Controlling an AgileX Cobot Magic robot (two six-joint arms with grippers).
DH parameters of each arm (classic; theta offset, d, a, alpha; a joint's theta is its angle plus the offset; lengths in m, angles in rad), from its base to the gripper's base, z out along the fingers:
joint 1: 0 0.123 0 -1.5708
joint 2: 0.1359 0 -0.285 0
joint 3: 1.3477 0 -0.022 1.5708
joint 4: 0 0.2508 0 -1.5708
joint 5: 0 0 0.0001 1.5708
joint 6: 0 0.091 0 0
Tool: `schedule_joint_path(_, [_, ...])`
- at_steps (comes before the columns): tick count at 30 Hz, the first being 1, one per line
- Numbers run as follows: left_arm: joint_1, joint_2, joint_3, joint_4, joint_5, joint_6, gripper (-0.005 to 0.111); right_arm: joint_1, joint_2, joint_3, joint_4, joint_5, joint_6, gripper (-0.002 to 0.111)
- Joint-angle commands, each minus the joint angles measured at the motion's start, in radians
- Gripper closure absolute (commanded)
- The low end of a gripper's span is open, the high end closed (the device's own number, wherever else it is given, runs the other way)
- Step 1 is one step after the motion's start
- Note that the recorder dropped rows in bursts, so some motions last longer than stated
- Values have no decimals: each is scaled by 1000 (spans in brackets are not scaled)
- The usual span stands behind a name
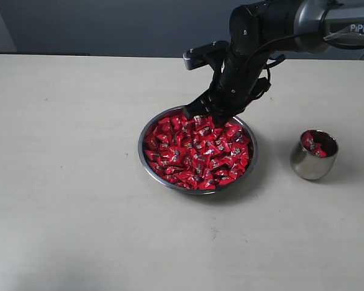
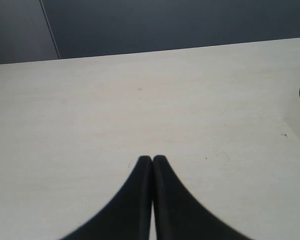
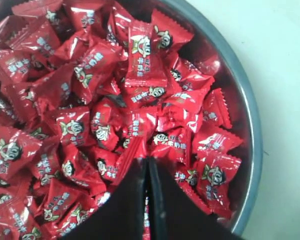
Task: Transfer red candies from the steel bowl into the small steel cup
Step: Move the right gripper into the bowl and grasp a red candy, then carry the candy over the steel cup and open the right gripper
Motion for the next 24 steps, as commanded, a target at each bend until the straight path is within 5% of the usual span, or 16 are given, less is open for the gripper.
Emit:
schedule_joint_path(1, [0, -5, 2, 3, -8, -2, 106, -3, 0, -6, -8, 11, -2, 109])
schedule_joint_path(16, [0, -5, 2, 3, -8, -2, 106, -2, -4, 0, 7, 71, -2, 109])
schedule_joint_path(24, [0, -5, 2, 3, -8, -2, 106, -4, -205, 215, 4, -85, 36, 109])
